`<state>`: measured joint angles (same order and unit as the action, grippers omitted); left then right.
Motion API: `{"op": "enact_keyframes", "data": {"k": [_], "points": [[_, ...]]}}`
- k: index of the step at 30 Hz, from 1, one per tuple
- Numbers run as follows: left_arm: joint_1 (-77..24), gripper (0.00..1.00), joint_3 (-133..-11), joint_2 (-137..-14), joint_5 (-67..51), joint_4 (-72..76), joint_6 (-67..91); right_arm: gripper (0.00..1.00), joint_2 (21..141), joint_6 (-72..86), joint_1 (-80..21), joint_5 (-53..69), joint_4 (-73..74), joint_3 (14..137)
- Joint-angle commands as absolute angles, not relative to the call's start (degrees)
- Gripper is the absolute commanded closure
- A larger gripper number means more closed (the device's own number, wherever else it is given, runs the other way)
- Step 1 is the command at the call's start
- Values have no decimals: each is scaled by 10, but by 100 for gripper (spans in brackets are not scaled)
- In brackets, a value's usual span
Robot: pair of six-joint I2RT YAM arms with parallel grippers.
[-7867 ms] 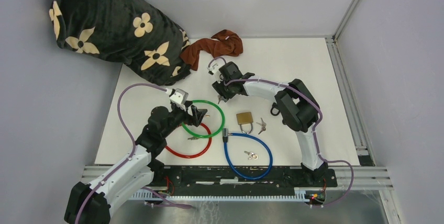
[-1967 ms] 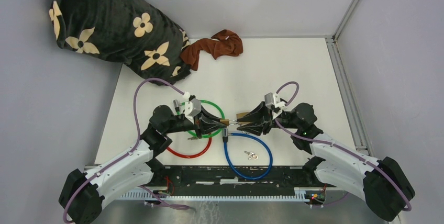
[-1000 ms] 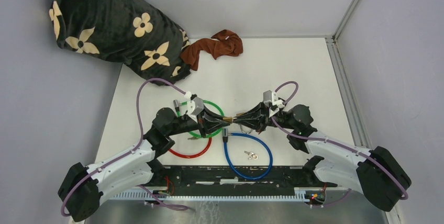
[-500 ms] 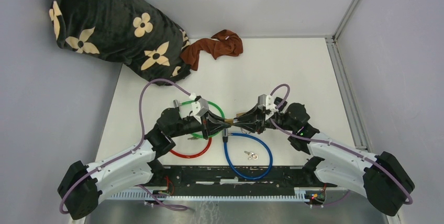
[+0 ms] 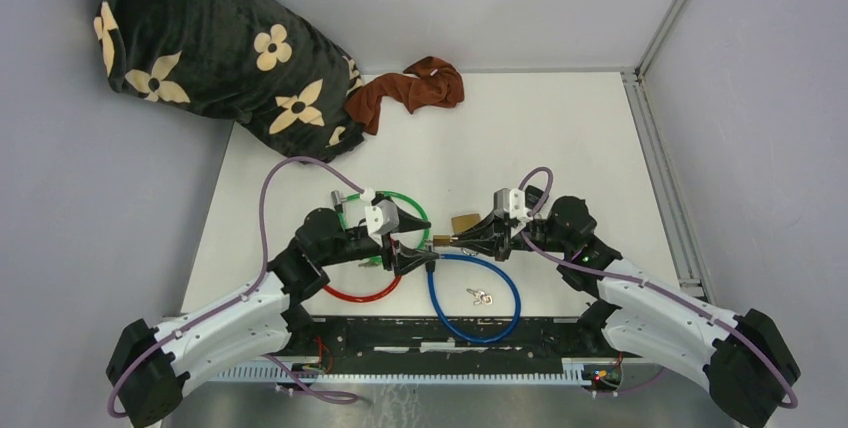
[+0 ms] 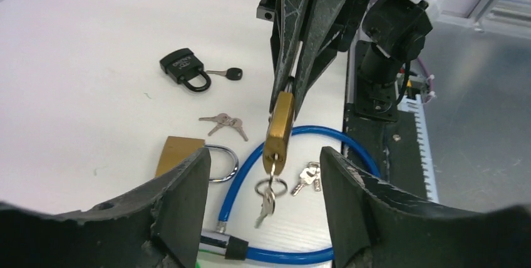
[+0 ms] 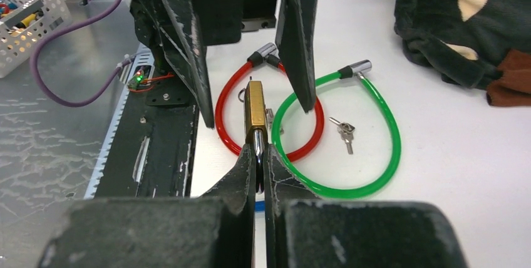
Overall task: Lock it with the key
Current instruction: Lock the lock, then place the key at the center of the board, then place the lock at the center of the board.
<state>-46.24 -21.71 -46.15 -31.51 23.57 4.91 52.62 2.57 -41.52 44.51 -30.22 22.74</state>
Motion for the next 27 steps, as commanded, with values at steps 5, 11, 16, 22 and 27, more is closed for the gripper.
{"op": "enact_keyframes", "data": {"k": [5, 11, 16, 22, 27], "points": [[-456, 42, -295, -428, -300, 38, -134, 100, 502, 5, -401, 469, -263, 256], [-456, 48, -313, -466, -330, 57, -113, 100, 498, 6, -402, 471, -270, 255], [-456, 51, -317, -473, -332, 30, -126, 100, 496, 9, -402, 474, -278, 250], [-457, 72, -325, -474, -344, 56, -109, 100, 501, 13, -402, 479, -282, 251], [-456, 60, -329, -481, -361, 60, -104, 100, 502, 13, -402, 478, -284, 251]]}}
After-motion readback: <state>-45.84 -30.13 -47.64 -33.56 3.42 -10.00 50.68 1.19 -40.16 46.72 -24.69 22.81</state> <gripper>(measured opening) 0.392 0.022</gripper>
